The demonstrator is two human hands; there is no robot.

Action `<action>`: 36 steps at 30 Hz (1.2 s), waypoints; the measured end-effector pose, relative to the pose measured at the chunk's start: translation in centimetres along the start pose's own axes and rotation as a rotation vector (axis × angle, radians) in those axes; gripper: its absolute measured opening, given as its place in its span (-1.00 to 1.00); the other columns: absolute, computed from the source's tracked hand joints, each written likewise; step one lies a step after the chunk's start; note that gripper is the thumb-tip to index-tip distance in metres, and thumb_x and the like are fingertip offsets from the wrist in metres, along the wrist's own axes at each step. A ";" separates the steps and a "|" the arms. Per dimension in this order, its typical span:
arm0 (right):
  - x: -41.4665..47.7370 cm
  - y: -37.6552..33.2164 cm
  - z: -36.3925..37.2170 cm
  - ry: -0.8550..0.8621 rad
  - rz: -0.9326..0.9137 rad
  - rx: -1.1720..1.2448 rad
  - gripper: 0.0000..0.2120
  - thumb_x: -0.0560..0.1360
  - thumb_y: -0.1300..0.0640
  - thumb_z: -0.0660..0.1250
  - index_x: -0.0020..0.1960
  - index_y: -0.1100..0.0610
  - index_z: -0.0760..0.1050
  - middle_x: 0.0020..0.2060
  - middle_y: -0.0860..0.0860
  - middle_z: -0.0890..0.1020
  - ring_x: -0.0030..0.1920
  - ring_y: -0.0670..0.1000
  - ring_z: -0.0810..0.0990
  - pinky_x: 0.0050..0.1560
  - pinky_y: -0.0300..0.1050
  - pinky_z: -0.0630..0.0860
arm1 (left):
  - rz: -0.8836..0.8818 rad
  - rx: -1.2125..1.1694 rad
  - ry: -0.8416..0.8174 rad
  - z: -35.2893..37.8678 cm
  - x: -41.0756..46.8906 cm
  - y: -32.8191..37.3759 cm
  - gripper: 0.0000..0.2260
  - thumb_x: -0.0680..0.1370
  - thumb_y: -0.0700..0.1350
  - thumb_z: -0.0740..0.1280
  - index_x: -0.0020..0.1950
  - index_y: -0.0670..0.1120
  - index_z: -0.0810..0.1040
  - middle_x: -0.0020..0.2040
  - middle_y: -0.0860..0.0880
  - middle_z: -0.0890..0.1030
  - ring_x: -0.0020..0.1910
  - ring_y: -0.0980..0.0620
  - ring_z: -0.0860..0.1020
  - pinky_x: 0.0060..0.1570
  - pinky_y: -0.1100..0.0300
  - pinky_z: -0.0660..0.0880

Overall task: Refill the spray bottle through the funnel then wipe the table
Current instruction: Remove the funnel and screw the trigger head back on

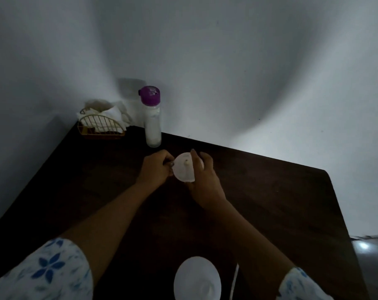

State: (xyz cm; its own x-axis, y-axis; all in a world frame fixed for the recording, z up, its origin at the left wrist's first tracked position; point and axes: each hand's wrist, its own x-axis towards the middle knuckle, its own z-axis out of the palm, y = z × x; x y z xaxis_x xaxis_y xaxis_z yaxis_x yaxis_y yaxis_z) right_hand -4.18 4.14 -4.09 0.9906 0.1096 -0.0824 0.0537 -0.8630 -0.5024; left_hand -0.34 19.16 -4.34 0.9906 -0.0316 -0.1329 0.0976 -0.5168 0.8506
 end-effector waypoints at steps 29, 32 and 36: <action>0.5 3.6 0.5 -0.111 0.242 0.342 -0.04 0.44 0.13 0.41 0.51 -0.03 -0.25 0.50 0.09 -0.29 0.49 0.11 0.06 0.35 -0.10 0.20 | -0.185 -0.379 0.136 4.5 0.4 -1.6 -0.54 0.47 -0.38 0.30 0.33 -0.13 0.32 0.18 -0.13 0.52 -0.06 0.05 0.56 0.09 0.06 0.51; -3.1 4.5 -0.4 -0.062 0.244 0.275 -0.20 0.46 0.09 0.39 0.51 -0.04 -0.04 0.53 0.03 -0.10 0.49 0.02 0.05 0.34 -0.18 0.14 | -0.131 -0.340 -0.005 4.5 -3.0 -1.6 -0.59 0.47 -0.38 0.30 0.29 -0.14 0.36 0.16 -0.15 0.52 0.03 -0.06 0.57 0.12 0.00 0.51; -9.1 6.5 -1.3 -0.019 0.315 0.184 -0.38 0.46 0.05 0.37 0.44 -0.05 0.19 0.44 0.01 0.21 0.38 -0.01 0.29 0.33 -0.07 0.35 | -0.120 -0.300 -0.191 3.8 -8.6 -0.9 -0.61 0.48 -0.29 0.34 0.27 -0.08 0.38 0.11 -0.03 0.54 0.04 0.10 0.55 -0.05 0.27 0.49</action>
State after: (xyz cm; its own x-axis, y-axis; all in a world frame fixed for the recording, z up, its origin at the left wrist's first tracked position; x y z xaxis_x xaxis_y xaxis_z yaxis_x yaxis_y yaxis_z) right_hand -12.66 -3.16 -5.49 0.9522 -0.1370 -0.2729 -0.2792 -0.7526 -0.5963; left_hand -9.30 16.66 -5.93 0.9376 -0.1593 -0.3091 0.2638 -0.2532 0.9307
